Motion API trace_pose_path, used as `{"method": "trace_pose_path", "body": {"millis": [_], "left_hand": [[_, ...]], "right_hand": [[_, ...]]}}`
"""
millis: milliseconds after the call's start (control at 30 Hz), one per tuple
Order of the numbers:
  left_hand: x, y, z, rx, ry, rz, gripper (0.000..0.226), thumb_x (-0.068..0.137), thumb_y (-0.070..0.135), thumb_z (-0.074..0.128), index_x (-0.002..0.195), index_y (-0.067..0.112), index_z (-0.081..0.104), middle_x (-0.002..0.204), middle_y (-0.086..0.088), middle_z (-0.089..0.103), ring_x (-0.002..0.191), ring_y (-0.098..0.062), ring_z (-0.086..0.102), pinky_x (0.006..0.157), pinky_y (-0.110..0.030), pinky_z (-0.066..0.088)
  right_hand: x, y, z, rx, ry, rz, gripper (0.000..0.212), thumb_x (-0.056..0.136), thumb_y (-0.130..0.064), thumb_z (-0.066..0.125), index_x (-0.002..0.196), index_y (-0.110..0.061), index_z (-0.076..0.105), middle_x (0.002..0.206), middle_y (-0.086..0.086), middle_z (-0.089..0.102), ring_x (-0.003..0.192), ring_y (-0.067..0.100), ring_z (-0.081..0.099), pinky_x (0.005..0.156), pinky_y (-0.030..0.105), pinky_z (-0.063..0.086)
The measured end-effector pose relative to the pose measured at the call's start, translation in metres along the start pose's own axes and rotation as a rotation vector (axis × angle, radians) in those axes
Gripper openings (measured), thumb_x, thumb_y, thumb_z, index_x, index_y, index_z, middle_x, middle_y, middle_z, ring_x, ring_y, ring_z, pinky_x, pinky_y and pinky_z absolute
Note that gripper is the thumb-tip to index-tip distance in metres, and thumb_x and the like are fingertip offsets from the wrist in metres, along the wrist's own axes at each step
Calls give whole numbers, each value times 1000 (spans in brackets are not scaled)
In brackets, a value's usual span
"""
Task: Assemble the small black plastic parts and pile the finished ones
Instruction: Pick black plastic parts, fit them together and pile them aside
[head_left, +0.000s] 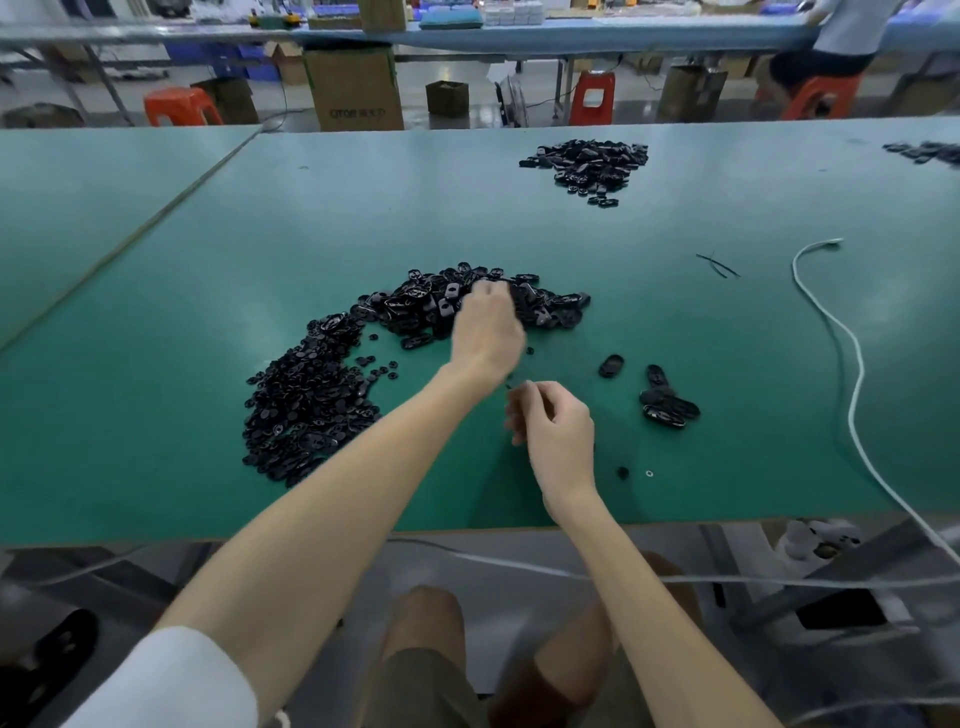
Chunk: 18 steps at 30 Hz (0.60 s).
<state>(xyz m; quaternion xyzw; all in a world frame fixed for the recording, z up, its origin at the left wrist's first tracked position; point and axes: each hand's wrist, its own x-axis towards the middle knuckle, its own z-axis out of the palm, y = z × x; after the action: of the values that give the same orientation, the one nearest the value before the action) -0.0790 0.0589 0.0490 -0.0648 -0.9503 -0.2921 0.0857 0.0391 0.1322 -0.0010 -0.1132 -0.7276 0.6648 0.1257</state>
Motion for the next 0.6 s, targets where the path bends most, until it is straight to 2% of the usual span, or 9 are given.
{"method": "trace_pose_path", "body": {"millis": [100,200,367,467,533,600], "left_hand": [[5,-49,-11,202,-71,7,61,95,-7,46,155,3,36,165,-14,29,151,-30,30,120,-42,32],[0,-83,-10,313,-133,75,68,96,-9,42,160,6,25,170,-12,17,157,-27,18,124,-40,25],[-4,-98,-4,381,65,191,52,100,-5,49,151,9,46,158,-10,45,147,-22,42,120,-35,26],[-4,-99,-7,346,150,190,41,101,5,57,141,15,58,132,-5,68,128,-23,57,113,-33,27],[-7,-99,-8,337,183,185,35,100,12,62,134,17,63,118,-4,74,120,-24,59,109,-35,26],[-10,-97,-9,348,187,182,32,99,15,65,131,18,64,113,-3,75,120,-24,57,108,-36,24]], "right_hand": [[1,1,2,15,11,-9,28,105,-17,53,85,-10,70,70,-1,70,59,5,65,54,21,50],[0,2,2,9,4,-5,28,106,-18,53,85,-10,70,71,0,69,58,4,64,54,19,50],[0,2,3,-7,4,-8,28,106,-18,52,86,-9,70,73,2,70,58,4,63,55,19,50],[0,2,2,-6,3,-10,28,106,-18,53,87,-9,70,73,1,70,59,3,63,55,19,50],[0,2,2,-2,4,-10,28,106,-18,52,87,-9,70,73,1,70,59,3,64,55,19,50],[0,2,2,-3,4,-7,28,106,-18,52,87,-9,70,74,1,70,59,4,64,56,19,50]]}}
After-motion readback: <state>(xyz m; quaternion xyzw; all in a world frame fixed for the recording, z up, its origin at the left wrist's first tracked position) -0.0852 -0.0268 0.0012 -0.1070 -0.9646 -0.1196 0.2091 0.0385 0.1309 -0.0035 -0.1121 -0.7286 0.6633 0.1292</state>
